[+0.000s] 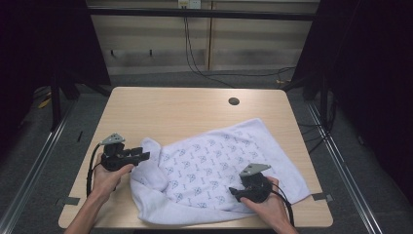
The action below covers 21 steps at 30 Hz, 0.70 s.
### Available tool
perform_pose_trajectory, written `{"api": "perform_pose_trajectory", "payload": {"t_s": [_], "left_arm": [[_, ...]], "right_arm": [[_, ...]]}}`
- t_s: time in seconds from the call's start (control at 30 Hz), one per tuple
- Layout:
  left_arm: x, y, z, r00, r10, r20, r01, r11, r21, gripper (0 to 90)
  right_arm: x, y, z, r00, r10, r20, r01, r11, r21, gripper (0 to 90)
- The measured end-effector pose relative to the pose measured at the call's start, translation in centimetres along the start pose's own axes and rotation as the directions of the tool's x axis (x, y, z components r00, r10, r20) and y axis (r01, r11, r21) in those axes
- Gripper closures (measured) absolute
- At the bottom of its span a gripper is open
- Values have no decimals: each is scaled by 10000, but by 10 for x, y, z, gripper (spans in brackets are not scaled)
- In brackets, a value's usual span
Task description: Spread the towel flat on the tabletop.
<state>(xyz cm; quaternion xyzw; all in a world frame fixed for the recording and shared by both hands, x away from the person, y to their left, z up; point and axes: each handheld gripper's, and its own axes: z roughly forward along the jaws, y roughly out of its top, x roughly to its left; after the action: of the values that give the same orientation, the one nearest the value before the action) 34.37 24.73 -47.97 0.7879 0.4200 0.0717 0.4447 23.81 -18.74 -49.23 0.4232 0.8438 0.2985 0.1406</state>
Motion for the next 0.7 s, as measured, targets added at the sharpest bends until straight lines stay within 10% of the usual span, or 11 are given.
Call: {"api": "perform_pose_trajectory", "payload": {"t_s": [0.1, 0.37, 0.7], "left_arm": [[0, -11, 11, 9998, 196, 55, -200, 9968, 772, 582], [-15, -22, 7, 9975, 664, 222, -682, 9929, 972, 727], [-44, -25, 8, 9904, 961, 997, -1058, 9896, 974, 860]], "right_arm": [[-6, 1, 0, 10000, -51, -71, 51, 10000, -4, 505], [-57, 16, 13, 9967, 766, -261, -770, 9970, -125, 842], [-108, 60, 52, 9902, 1040, 930, -1006, 9941, -412, 851]]}}
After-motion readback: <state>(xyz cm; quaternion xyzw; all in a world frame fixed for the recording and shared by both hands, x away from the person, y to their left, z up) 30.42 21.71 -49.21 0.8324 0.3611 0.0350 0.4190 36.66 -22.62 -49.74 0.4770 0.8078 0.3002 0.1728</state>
